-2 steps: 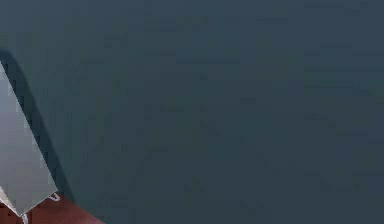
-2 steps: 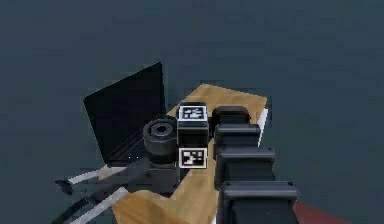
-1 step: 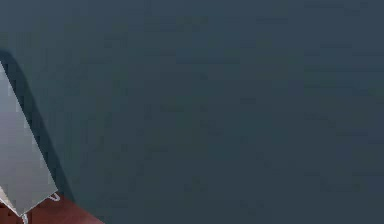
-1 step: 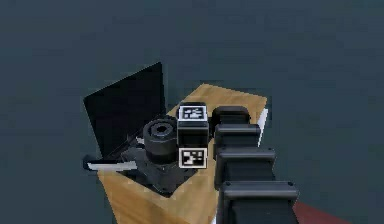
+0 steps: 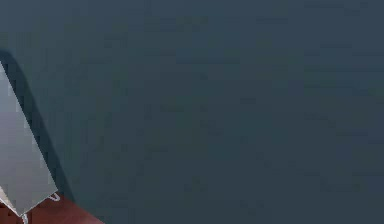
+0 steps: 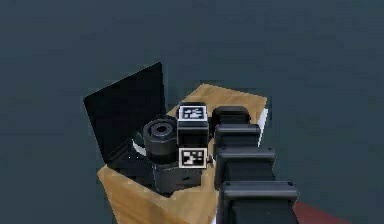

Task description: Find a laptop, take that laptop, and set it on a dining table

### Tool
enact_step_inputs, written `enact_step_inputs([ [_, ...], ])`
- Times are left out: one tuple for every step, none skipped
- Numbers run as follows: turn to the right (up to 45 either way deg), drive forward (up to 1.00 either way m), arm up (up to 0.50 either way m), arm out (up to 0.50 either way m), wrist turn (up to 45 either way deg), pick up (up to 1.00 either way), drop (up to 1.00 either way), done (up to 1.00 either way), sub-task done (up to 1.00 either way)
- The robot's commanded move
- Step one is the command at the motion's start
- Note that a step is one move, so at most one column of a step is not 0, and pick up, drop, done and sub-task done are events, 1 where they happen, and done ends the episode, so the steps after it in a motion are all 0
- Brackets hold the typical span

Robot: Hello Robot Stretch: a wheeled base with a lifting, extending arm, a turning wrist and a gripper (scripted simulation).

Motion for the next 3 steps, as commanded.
enact_step_inputs([
  [0.0,0.00,-0.24,0.00,0.0,0.00,0.00,0.00,0.00],
  [0.0,0.00,0.00,0.00,0.0,1.00,0.00,0.00,0.00],
  [0.0,0.00,0.10,0.00,0.0,0.00,0.00,0.00,0.00],
])
